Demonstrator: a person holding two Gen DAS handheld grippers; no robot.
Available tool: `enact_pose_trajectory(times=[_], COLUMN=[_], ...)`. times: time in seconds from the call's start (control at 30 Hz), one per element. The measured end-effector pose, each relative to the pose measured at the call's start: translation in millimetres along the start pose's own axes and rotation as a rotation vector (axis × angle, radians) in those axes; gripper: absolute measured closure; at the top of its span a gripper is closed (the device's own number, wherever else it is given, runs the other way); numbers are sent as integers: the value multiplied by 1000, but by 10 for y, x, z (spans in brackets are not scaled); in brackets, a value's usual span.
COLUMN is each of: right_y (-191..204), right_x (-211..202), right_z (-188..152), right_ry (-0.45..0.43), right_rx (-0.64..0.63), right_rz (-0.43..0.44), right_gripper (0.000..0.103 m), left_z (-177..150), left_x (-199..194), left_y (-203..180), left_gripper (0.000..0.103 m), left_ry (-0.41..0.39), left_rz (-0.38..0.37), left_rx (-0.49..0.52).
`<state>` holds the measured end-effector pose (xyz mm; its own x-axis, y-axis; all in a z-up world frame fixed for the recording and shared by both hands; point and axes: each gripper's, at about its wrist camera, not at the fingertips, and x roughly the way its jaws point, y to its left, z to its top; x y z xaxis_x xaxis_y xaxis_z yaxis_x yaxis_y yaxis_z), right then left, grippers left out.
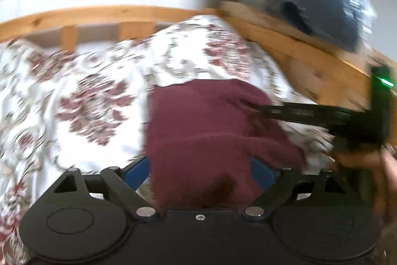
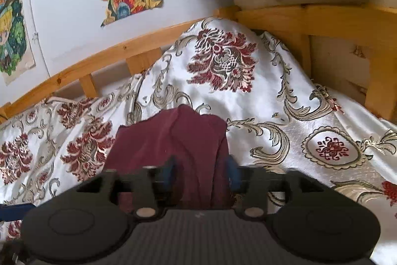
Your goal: Fold small clothes
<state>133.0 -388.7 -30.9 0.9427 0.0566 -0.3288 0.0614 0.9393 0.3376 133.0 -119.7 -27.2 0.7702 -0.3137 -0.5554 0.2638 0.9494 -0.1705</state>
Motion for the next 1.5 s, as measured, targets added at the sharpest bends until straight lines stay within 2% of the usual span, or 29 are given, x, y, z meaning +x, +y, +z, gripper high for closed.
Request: enact_pose_trajectory(times=[0.07, 0.1, 0.13, 0.23, 0.4, 0.57, 0.7, 0.8, 1.0, 1.17, 1.23, 1.33, 1.4, 1.5], right_y=[-7, 4, 17, 131, 271, 264, 233, 132, -118, -275, -338, -334, -333, -336], right_x=[-52, -78, -94, -120, 4, 13, -23, -34, -58, 159, 374, 525, 648, 768], right_z=[15, 19, 22, -9, -191, -233, -210, -136, -30, 10, 44, 84, 117, 140], right_ry=[-5, 0, 8, 70, 227, 244, 235, 218, 52, -37, -42, -23, 0, 21], right_rx=[7, 1, -14, -117, -319, -353, -307, -213, 59, 242, 308, 288, 233, 163], right_rz=[30, 47, 59, 67, 5, 6, 20, 43, 79, 165, 164, 176, 170, 168], right_gripper=[19, 15, 8, 0, 0, 0, 0, 0, 0, 0, 0, 3, 9, 26], left_z=[20, 23, 24, -4, -47, -115, -137, -160, -216, -247, -254, -255, -257, -263], left_x=[66, 97, 122, 208, 325, 402, 389, 390, 454, 445, 435, 429, 438, 446], left_y=[68, 110, 150, 244, 229, 235, 275, 317, 465, 437, 411, 403, 417, 435], left_gripper=[6, 6, 6, 6, 2, 1, 1, 1, 1, 1, 1, 0, 0, 0], left_ry=[23, 36, 53, 105, 174, 216, 221, 229, 265, 249, 235, 230, 233, 236], left_rz=[72, 103, 117, 101, 105, 111, 106, 93, 48, 55, 63, 67, 64, 58], left_rx=[-37, -53, -71, -117, -74, -82, -129, -161, -279, -269, -253, -252, -260, -263])
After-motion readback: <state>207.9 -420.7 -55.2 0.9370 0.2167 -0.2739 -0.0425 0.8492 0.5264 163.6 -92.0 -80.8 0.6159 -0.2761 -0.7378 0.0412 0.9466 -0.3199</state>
